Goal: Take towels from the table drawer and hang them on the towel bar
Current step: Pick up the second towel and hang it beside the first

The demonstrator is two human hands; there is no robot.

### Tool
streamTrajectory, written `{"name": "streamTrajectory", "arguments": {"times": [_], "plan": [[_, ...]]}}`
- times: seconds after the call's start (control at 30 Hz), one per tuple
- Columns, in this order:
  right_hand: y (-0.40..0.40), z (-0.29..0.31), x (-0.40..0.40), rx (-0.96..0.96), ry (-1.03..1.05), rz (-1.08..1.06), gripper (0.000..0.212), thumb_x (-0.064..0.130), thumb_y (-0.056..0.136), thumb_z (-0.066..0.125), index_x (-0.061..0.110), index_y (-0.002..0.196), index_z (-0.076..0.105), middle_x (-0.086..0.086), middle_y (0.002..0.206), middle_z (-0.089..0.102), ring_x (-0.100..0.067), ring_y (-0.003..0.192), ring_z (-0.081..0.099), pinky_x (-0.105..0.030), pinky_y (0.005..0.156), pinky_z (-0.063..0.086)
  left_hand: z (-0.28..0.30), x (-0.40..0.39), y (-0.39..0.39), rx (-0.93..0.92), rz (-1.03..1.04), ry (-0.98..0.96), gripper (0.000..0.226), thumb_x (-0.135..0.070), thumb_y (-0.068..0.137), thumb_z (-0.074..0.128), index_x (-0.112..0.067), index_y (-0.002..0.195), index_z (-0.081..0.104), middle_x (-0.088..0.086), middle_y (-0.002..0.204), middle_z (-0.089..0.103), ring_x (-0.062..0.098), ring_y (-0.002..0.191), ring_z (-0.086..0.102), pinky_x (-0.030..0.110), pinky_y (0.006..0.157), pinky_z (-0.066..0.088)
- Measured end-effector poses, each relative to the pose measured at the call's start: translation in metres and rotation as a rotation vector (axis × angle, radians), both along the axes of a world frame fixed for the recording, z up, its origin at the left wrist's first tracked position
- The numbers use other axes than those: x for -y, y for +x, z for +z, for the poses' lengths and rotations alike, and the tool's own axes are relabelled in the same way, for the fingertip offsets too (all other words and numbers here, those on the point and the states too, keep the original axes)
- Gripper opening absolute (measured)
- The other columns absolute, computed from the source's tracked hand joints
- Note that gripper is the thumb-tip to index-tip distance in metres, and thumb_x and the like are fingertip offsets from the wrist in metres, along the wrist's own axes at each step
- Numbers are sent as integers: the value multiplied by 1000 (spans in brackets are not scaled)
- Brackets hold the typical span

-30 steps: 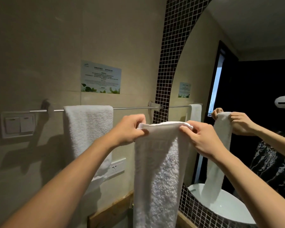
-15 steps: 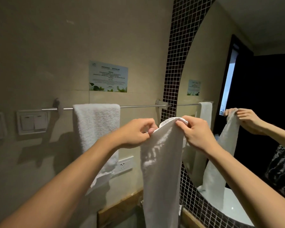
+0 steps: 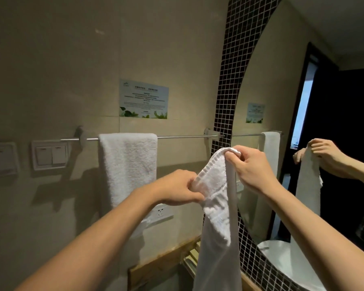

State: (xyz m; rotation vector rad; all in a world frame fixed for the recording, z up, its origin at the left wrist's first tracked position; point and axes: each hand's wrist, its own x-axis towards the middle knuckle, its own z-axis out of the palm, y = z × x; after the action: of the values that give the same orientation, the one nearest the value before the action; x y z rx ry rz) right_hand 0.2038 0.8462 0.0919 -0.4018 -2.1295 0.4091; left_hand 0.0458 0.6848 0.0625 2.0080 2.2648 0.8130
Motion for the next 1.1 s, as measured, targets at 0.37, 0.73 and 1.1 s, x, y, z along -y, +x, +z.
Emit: {"name": "streamTrajectory", "arguments": {"times": [0.37, 0.73, 1.1], "plan": [[-36, 21, -25, -2, 9, -34, 27, 39, 97, 56, 21, 83, 71, 2, 81, 72, -24, 85, 64, -44, 79, 52, 45, 14, -39, -98, 256, 380, 20, -24, 86, 66, -21, 90, 47, 4, 69, 64, 21, 52, 63, 31, 51, 52], [-141, 80, -57, -239, -423, 215, 23, 25, 95, 56, 17, 78, 69, -14, 67, 73, -33, 60, 74, -56, 60, 62, 116, -47, -110, -177, 597, 553, 13, -31, 88, 59, -23, 82, 51, -1, 72, 67, 25, 69, 63, 33, 54, 46], [-230, 86, -94, -31, -146, 123, 28, 24, 96, 53, 16, 122, 59, -6, 117, 69, -28, 111, 61, -29, 83, 40, 121, -97, -152, -344, 550, 226, 13, -25, 95, 50, -16, 89, 43, 17, 90, 63, 38, 86, 58, 38, 63, 38]]}}
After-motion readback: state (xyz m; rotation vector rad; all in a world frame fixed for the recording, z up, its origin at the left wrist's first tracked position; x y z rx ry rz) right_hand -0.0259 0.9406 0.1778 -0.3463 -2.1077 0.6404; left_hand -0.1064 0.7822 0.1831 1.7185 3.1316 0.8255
